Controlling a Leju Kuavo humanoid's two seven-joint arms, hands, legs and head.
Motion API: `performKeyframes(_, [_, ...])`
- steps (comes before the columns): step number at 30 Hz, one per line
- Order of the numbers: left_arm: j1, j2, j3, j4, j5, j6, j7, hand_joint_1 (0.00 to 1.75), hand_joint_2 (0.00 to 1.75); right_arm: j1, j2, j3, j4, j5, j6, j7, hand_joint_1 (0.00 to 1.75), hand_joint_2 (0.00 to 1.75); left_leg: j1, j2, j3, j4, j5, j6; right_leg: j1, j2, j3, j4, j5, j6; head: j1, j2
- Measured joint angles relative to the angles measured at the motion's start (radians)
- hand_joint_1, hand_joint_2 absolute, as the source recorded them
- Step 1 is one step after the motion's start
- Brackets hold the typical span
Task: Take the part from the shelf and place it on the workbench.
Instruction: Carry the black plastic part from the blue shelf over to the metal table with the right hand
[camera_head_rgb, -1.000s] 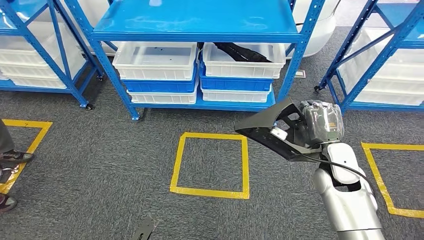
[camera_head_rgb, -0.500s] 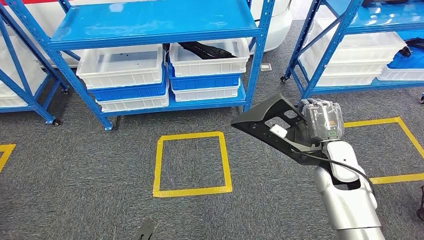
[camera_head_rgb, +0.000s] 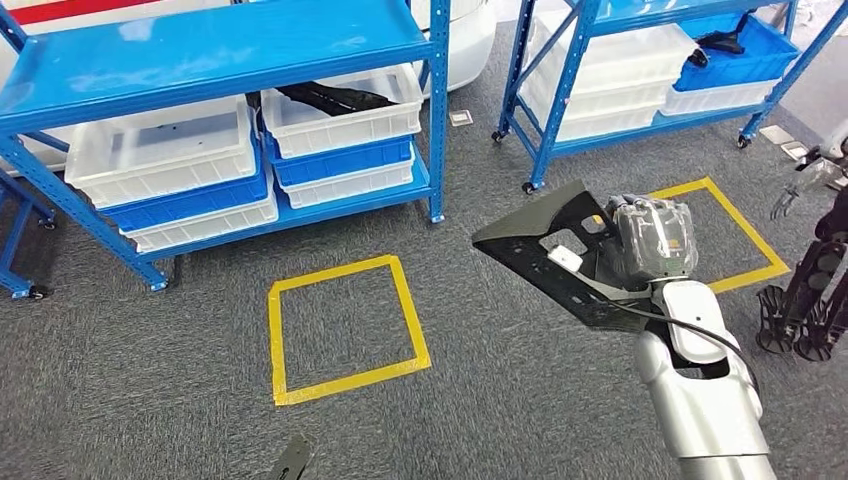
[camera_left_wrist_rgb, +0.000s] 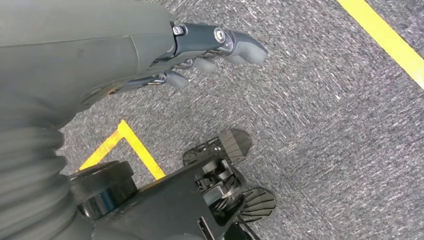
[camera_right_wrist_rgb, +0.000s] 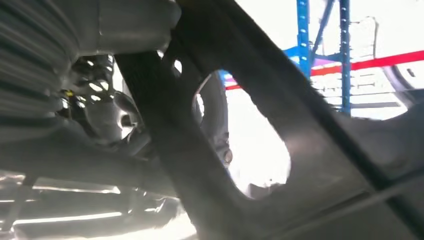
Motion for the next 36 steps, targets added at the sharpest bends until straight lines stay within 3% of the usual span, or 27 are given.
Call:
performKeyframes(1, [-0.001, 0.000, 0.000, 0.000, 0.000, 0.000, 0.000, 0.00, 1.75, 0.001, 0.000, 0.000, 0.001, 0.000, 0.000, 0.000, 1.57, 1.75, 0.003, -0.006, -0.002, 0.005, -0.006, -0.004, -0.005, 0.010, -0.002, 0.001, 0.002, -0.005, 0.000, 0.000])
performKeyframes(3, [-0.001, 0.000, 0.001, 0.000, 0.000, 0.000, 0.000, 0.00, 1.75, 0.000, 0.001, 0.000, 0.001, 0.000, 0.000, 0.000, 1.57, 1.75, 0.013, -0.055, -0.021, 0.052, -0.045, -0.013, -0.010, 0.028, -0.006, 0.001, 0.007, -0.019, -0.001, 0.000])
performKeyframes(5, [0.001, 0.001, 0.002, 0.000, 0.000, 0.000, 0.000, 0.00, 1.75, -0.002, 0.002, 0.000, 0.002, 0.000, 0.000, 0.000, 1.57, 1.75, 0.017, -0.109, -0.075, 0.177, -0.118, -0.018, -0.009, 0.047, -0.012, 0.001, 0.012, -0.032, -0.002, 0.000])
performKeyframes(7, [0.005, 0.001, 0.002, 0.000, 0.001, 0.000, 0.000, 0.00, 1.75, -0.002, 0.004, 0.000, 0.004, 0.000, 0.000, 0.000, 1.57, 1.75, 0.017, -0.121, -0.126, 0.293, -0.162, -0.018, -0.006, 0.070, -0.018, 0.002, 0.017, -0.039, -0.002, 0.000])
performKeyframes(8, [0.006, 0.001, 0.002, 0.001, 0.001, 0.000, 0.000, 0.00, 1.75, -0.002, 0.004, 0.000, 0.005, 0.000, 0.000, 0.000, 1.57, 1.75, 0.017, -0.122, -0.129, 0.302, -0.156, -0.016, -0.005, 0.084, -0.020, 0.003, 0.019, -0.040, -0.002, 0.000])
performKeyframes(9, [0.007, 0.001, 0.002, 0.001, 0.001, 0.000, 0.000, 0.00, 1.75, -0.002, 0.004, 0.000, 0.006, 0.000, 0.000, 0.000, 1.57, 1.75, 0.017, -0.124, -0.113, 0.272, -0.131, -0.013, -0.005, 0.097, -0.022, 0.003, 0.021, -0.040, -0.002, 0.000])
performKeyframes(10, [0.007, 0.002, 0.002, 0.001, 0.001, 0.000, 0.000, 0.00, 1.75, -0.002, 0.005, 0.000, 0.006, 0.000, 0.000, 0.000, 1.57, 1.75, 0.019, -0.134, -0.079, 0.207, -0.095, -0.010, -0.005, 0.112, -0.023, 0.005, 0.023, -0.039, -0.002, 0.000])
performKeyframes(12, [0.008, 0.003, 0.002, 0.001, 0.001, 0.000, 0.000, 0.00, 1.75, -0.004, 0.006, 0.000, 0.006, 0.000, 0.000, 0.000, 1.57, 1.75, 0.024, -0.177, -0.011, 0.077, -0.046, -0.008, -0.004, 0.136, -0.026, 0.008, 0.027, -0.032, -0.002, 0.000])
performKeyframes(14, [0.008, 0.003, 0.002, 0.001, 0.001, -0.001, 0.000, 0.00, 1.75, -0.007, 0.006, 0.000, 0.006, 0.000, 0.000, 0.000, 1.57, 1.75, 0.023, -0.200, 0.012, 0.029, -0.039, -0.011, -0.001, 0.157, -0.035, 0.008, 0.035, -0.020, -0.001, 0.000])
performKeyframes(16, [0.008, 0.003, 0.003, 0.001, 0.001, -0.001, 0.000, 0.00, 1.75, -0.007, 0.005, 0.000, 0.007, 0.000, 0.000, 0.000, 1.57, 1.75, 0.016, -0.179, 0.010, 0.024, -0.032, -0.005, 0.002, 0.176, -0.046, 0.002, 0.045, -0.004, -0.001, 0.000])
performKeyframes(18, [0.005, 0.002, 0.003, 0.000, 0.002, -0.001, -0.001, 0.00, 1.75, -0.007, 0.003, -0.001, 0.007, 0.000, 0.000, -0.001, 1.57, 1.75, 0.012, -0.153, 0.010, 0.015, -0.020, 0.010, 0.004, 0.142, -0.065, 0.021, 0.035, 0.001, 0.000, 0.000])
performKeyframes(20, [0.005, 0.001, 0.003, 0.000, 0.002, -0.001, -0.001, 0.00, 1.75, -0.008, 0.001, -0.002, 0.007, 0.000, 0.000, -0.002, 1.57, 1.75, 0.009, -0.126, 0.005, 0.009, -0.012, 0.021, 0.006, 0.076, -0.111, 0.121, -0.016, -0.006, 0.005, 0.000])
performKeyframes(22, [0.008, 0.001, 0.003, 0.001, 0.002, -0.001, -0.001, 0.00, 1.75, -0.007, 0.002, -0.001, 0.008, 0.000, 0.000, -0.002, 1.57, 1.75, 0.004, -0.096, -0.002, 0.010, -0.009, 0.025, 0.007, 0.051, -0.168, 0.254, -0.071, -0.007, 0.007, 0.000])
performKeyframes(23, [0.009, 0.001, 0.003, 0.001, 0.002, -0.001, -0.001, 0.00, 1.75, -0.005, 0.002, -0.001, 0.008, 0.000, 0.000, -0.002, 1.57, 1.75, 0.001, -0.081, -0.005, 0.010, -0.008, 0.026, 0.008, 0.049, -0.177, 0.286, -0.082, -0.003, 0.007, 0.000])
performKeyframes(24, [0.010, 0.000, 0.003, 0.001, 0.002, -0.001, -0.001, 0.00, 1.75, -0.004, 0.002, -0.001, 0.008, 0.000, 0.000, -0.002, 1.57, 1.75, -0.001, -0.066, -0.007, 0.010, -0.008, 0.027, 0.008, 0.046, -0.162, 0.274, -0.078, 0.002, 0.008, 0.000])
performKeyframes(26, [0.010, 0.000, 0.003, 0.001, 0.001, -0.001, -0.001, 0.00, 1.75, -0.003, 0.002, -0.001, 0.008, 0.000, 0.000, -0.001, 1.57, 1.75, -0.006, -0.039, -0.006, 0.011, -0.008, 0.026, 0.010, 0.017, -0.078, 0.142, -0.041, 0.010, 0.007, 0.000])
performKeyframes(28, [0.009, 0.000, 0.003, 0.000, 0.000, -0.001, 0.000, 0.00, 1.75, -0.005, 0.002, -0.001, 0.008, 0.000, 0.000, 0.001, 1.57, 1.75, -0.012, -0.017, -0.005, 0.011, -0.008, 0.022, 0.020, -0.027, -0.010, 0.028, -0.014, 0.000, 0.007, 0.000])
performKeyframes(29, [0.009, 0.000, 0.003, 0.000, 0.001, -0.001, 0.001, 0.00, 1.75, -0.005, 0.001, -0.001, 0.008, 0.002, 0.000, 0.003, 1.57, 1.75, -0.015, -0.008, -0.005, 0.011, -0.008, 0.019, 0.025, -0.038, 0.000, 0.005, -0.009, -0.009, 0.006, 0.000])
performKeyframes(31, [0.008, 0.000, 0.004, 0.000, 0.009, -0.005, 0.002, 0.00, 1.75, -0.002, -0.002, -0.002, 0.006, 0.005, 0.000, 0.008, 1.57, 1.75, -0.016, 0.012, -0.005, 0.013, -0.008, 0.012, 0.027, -0.019, -0.004, 0.002, 0.000, -0.024, 0.006, 0.000])
performKeyframes(32, [0.008, 0.000, 0.005, 0.000, 0.014, -0.008, 0.001, 0.00, 1.75, 0.002, -0.004, -0.003, 0.004, 0.007, 0.000, 0.011, 1.57, 1.75, -0.014, 0.007, -0.007, 0.016, -0.012, 0.006, 0.022, -0.008, -0.005, -0.001, 0.004, -0.030, 0.005, 0.000])
performKeyframes(33, [0.008, 0.000, 0.006, 0.000, 0.017, -0.013, -0.002, 0.00, 1.75, 0.006, -0.007, -0.004, 0.000, 0.010, 0.000, 0.016, 1.57, 1.75, -0.011, -0.014, -0.012, 0.030, -0.025, 0.000, 0.016, 0.004, -0.006, -0.003, 0.008, -0.038, 0.005, 0.000])
performKeyframes(34, [0.008, 0.001, 0.007, 0.000, 0.015, -0.018, -0.004, 0.00, 1.75, 0.012, -0.008, -0.006, -0.007, 0.016, 0.000, 0.023, 1.57, 1.75, -0.007, -0.047, -0.026, 0.066, -0.052, -0.007, 0.010, 0.015, -0.007, -0.005, 0.012, -0.045, 0.005, 0.000])
performKeyframes(36, [0.012, 0.001, 0.007, 0.001, 0.003, -0.025, -0.003, 0.00, 1.75, 0.029, -0.007, -0.008, -0.030, 0.036, 0.005, 0.040, 1.57, 1.75, 0.000, -0.109, -0.079, 0.194, -0.127, -0.016, 0.007, 0.038, -0.013, -0.005, 0.019, -0.057, 0.004, 0.000])
